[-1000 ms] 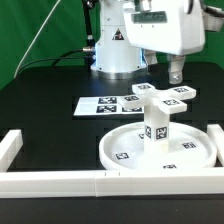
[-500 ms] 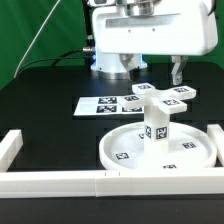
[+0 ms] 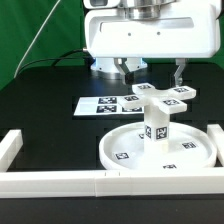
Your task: Assemble round table
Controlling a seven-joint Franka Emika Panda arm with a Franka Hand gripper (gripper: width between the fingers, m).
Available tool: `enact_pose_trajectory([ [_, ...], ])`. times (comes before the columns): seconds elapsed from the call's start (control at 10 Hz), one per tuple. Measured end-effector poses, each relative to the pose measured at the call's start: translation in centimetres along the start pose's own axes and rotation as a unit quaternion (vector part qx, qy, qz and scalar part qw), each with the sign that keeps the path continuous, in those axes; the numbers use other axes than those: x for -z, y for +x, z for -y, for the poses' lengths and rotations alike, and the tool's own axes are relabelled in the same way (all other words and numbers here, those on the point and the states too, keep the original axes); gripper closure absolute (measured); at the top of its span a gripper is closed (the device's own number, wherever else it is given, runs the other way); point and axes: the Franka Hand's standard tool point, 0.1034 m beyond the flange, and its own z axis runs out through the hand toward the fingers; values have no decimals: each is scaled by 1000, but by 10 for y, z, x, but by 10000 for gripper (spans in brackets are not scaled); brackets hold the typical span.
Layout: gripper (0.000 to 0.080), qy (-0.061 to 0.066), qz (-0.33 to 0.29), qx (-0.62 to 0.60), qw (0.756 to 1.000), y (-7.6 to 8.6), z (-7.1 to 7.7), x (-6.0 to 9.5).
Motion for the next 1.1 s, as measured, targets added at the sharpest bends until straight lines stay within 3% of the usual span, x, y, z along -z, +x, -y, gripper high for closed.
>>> enact_pose_trajectory([
  [1.1,151,-18,4,24,1000,-11,5,-23],
])
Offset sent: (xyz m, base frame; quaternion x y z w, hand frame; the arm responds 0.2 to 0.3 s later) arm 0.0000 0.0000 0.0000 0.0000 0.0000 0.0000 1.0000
